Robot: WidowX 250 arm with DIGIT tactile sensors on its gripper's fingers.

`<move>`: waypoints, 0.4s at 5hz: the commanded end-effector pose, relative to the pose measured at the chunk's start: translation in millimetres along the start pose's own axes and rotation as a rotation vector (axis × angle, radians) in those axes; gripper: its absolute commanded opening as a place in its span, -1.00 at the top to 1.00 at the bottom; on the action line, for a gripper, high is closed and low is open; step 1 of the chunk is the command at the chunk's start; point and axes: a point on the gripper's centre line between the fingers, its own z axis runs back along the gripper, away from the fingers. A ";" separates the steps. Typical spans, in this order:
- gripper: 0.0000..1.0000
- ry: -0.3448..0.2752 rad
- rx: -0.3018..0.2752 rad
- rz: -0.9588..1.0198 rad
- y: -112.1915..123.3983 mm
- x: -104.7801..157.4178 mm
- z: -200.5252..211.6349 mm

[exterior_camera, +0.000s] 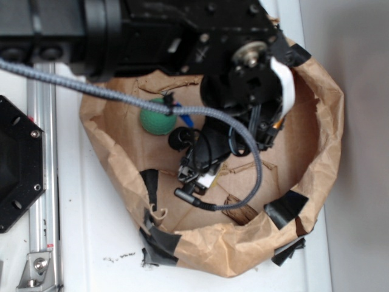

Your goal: Grab the wood chip.

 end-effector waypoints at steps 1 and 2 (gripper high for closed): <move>-1.00 -0.020 0.070 -0.053 -9.1 12.3 -17.3; -1.00 -0.042 0.044 -0.073 -11.6 20.1 -27.5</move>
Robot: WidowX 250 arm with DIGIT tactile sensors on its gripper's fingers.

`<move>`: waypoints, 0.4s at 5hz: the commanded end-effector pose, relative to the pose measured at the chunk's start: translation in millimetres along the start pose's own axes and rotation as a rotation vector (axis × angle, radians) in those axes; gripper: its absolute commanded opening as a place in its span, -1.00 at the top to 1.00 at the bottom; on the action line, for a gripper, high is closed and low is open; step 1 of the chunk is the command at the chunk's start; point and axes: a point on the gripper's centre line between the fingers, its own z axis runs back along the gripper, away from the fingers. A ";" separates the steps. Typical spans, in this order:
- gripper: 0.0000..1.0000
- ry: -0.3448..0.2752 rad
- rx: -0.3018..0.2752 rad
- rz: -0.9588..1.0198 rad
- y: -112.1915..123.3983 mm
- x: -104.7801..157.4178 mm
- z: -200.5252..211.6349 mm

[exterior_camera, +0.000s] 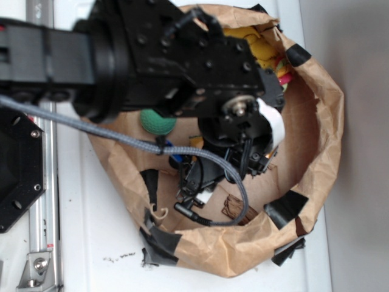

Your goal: Grab the wood chip.

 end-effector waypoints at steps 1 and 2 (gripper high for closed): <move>-1.00 -0.053 0.016 -0.099 -16.9 24.6 -14.0; -1.00 -0.104 0.025 -0.150 -31.3 27.8 -15.4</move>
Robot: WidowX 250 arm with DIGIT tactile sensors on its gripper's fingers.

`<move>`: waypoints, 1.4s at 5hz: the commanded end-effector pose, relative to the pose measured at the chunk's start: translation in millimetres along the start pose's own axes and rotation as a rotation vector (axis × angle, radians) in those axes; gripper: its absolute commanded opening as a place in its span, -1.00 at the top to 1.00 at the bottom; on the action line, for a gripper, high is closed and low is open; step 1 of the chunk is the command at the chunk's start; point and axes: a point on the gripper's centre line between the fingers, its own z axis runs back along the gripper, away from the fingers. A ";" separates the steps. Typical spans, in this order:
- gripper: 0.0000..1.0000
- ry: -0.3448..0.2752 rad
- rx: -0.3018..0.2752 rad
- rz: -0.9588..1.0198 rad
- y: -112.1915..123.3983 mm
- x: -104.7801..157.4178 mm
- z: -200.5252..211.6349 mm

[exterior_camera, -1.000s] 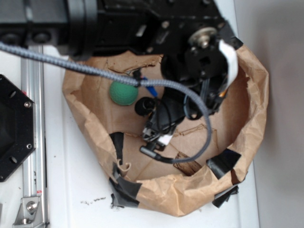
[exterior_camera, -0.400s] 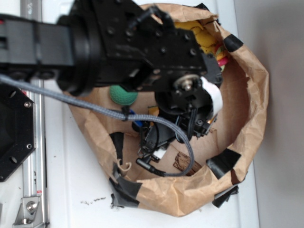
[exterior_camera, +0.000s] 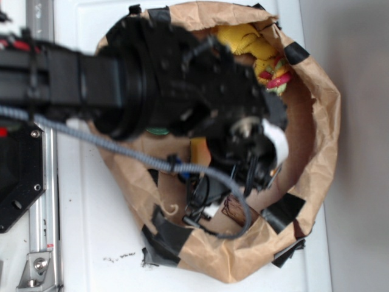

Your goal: Grab the wood chip.

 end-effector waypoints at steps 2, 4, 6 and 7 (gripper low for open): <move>-1.00 -0.091 0.089 -0.166 -28.0 21.0 -18.0; -1.00 -0.016 0.202 -0.236 -47.0 37.0 -49.3; 1.00 0.028 0.261 -0.109 -32.8 37.6 -54.5; 1.00 0.037 0.276 -0.027 -20.1 33.6 -43.8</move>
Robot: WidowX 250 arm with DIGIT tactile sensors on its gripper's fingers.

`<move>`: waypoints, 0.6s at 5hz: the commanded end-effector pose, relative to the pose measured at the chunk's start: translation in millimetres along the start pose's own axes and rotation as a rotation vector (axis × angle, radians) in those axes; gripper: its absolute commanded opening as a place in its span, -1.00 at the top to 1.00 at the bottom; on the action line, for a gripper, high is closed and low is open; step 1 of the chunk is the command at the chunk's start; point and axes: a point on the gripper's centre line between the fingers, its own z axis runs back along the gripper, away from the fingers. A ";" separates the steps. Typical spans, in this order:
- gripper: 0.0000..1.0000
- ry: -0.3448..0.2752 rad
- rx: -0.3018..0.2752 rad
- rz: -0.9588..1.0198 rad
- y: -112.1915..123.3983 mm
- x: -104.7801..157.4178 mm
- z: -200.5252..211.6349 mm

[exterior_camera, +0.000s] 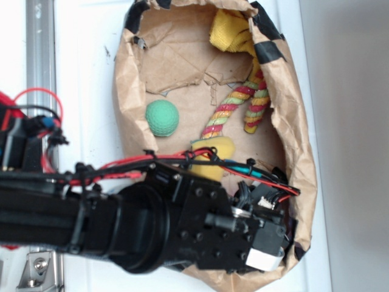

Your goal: Grab the wood chip.

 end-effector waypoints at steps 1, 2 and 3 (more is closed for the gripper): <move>1.00 0.073 0.017 0.206 24.5 -19.9 11.8; 1.00 0.083 0.046 0.439 50.3 -63.9 29.1; 1.00 0.090 0.304 0.629 68.3 -76.5 82.4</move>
